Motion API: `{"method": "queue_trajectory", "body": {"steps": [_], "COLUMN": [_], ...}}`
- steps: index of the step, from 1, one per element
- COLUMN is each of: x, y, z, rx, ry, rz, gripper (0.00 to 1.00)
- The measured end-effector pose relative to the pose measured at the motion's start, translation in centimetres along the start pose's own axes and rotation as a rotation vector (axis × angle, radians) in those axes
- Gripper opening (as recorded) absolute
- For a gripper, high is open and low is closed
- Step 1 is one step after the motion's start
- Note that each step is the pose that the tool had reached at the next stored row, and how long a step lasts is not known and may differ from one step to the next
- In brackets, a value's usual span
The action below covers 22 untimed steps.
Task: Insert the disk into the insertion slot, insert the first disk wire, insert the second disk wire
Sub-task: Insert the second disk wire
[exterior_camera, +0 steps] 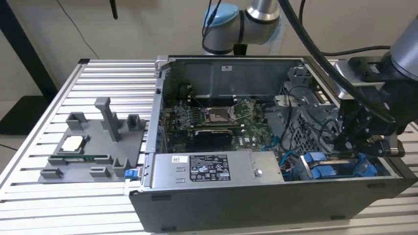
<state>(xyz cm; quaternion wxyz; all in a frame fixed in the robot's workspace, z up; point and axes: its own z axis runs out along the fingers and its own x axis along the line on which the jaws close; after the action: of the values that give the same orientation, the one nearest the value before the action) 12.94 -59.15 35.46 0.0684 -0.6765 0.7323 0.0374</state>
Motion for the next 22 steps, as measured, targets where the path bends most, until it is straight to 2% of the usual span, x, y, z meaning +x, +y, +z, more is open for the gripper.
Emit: {"method": "queue_trajectory", "body": {"steps": [3,7,11,14,22], "x": [0.04,-0.01,-0.15,-0.22,-0.26], "y": [0.01,0.04,0.06,0.08,-0.03], "z": [0.36,0.62,1.06,1.24,1.44], "rx": [0.0072,0.0099,0.0208,0.0252,0.0265], "ry": [0.0004,-0.0009,-0.0020,-0.0024,-0.0025], "rz": [-0.001,-0.001,-0.003,-0.004,-0.011], "gripper": [0.16,0.16,0.16,0.16,0.16]}}
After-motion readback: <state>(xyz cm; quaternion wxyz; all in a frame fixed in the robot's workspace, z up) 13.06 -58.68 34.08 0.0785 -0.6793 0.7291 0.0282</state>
